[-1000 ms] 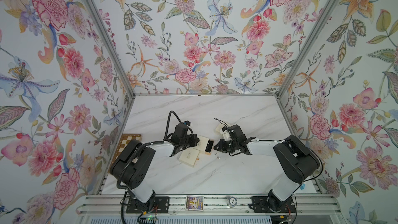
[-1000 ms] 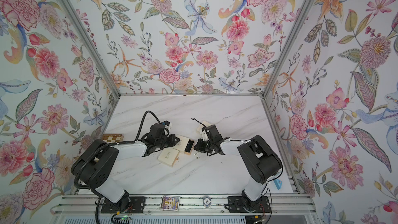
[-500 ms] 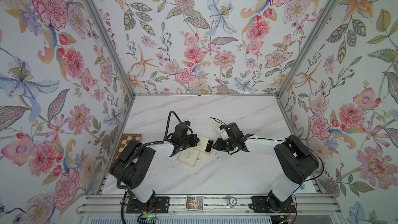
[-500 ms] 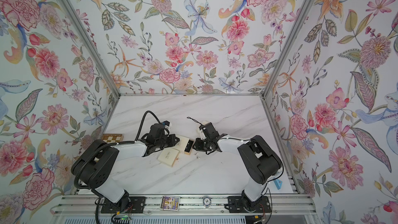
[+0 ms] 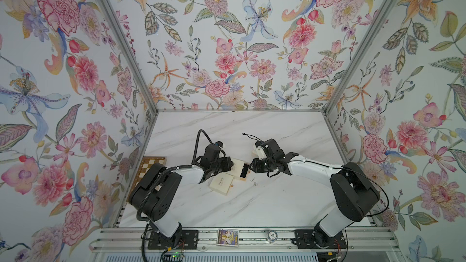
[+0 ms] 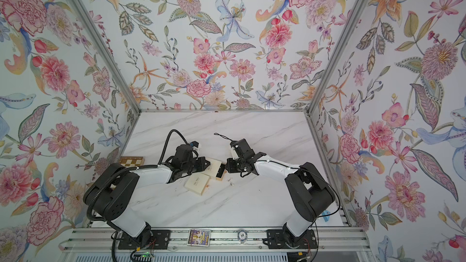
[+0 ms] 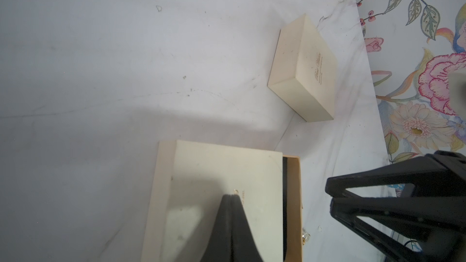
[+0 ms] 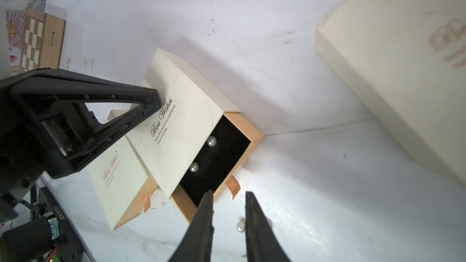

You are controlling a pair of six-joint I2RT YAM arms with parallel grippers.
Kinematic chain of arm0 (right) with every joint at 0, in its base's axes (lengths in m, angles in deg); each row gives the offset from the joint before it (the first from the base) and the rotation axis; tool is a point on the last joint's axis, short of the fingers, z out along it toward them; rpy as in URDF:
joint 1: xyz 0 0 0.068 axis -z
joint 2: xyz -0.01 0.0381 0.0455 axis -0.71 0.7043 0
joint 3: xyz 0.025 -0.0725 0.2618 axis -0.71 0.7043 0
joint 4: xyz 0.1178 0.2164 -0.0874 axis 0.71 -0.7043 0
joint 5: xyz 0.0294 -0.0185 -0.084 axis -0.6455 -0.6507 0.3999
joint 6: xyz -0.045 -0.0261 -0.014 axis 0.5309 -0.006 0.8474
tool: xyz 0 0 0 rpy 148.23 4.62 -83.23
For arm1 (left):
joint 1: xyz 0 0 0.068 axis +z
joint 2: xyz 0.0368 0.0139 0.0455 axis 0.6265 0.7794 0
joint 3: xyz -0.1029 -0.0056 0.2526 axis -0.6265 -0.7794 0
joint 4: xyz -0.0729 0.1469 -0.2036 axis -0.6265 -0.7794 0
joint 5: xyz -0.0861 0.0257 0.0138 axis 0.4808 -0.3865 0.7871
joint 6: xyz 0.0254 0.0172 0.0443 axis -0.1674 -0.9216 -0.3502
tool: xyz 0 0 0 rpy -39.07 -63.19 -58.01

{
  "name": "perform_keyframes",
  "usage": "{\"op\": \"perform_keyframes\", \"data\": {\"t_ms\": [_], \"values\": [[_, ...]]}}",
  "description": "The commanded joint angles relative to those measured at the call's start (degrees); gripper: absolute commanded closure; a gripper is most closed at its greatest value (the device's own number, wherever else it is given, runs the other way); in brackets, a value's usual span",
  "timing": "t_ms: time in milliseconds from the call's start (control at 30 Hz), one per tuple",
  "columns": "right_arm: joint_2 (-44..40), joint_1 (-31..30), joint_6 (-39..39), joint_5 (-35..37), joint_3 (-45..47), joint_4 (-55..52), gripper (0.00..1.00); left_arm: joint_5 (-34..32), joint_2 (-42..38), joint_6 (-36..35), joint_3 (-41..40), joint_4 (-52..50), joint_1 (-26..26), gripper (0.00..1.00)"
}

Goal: Take out the earrings from the drawer-style jewelry box
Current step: Open the drawer in the jewelry box.

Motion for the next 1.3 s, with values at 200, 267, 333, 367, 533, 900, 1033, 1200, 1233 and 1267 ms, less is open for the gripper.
{"op": "perform_keyframes", "data": {"t_ms": [200,267,333,367,533,900,1033,1200,1233,1267], "values": [[0.8,-0.4,-1.0,1.0,-0.4,1.3,0.72,-0.7,0.5,-0.4,-1.1,-2.7,-0.5,1.00],[1.1,-0.7,-1.0,0.5,-0.7,1.6,0.73,-0.7,0.6,-0.3,-1.0,-2.7,-0.5,1.00],[1.6,-1.0,-1.0,0.5,-1.2,1.3,0.73,-0.6,0.7,-0.3,-1.0,-2.6,-0.5,1.00],[1.9,-1.1,-1.1,0.4,-1.2,1.3,0.73,-0.6,0.7,-0.3,-1.0,-2.6,-0.5,1.00],[3.0,-1.7,-1.8,0.7,-1.4,1.7,0.73,-0.8,0.3,-0.3,-1.4,-2.6,-0.5,1.00],[4.1,-1.6,-3.9,-1.0,-0.2,3.4,0.74,-0.8,0.3,-0.3,-1.5,-2.6,-0.6,1.00],[4.5,-1.3,-5.9,-2.0,-0.5,4.2,0.74,-0.8,0.3,-0.2,-1.7,-2.6,-0.6,1.00],[5.1,-1.3,-8.0,-1.9,-1.3,3.3,0.73,-0.8,0.3,-0.1,-1.9,-2.2,-0.5,1.00],[5.4,-1.3,-8.1,-1.6,-1.8,2.4,0.73,-0.9,0.3,-0.2,-1.9,-2.1,-0.7,1.00],[5.6,-1.4,-8.3,-1.1,-2.2,1.5,0.73,-0.8,0.3,-0.1,-1.9,-2.1,-0.7,1.00]]}}
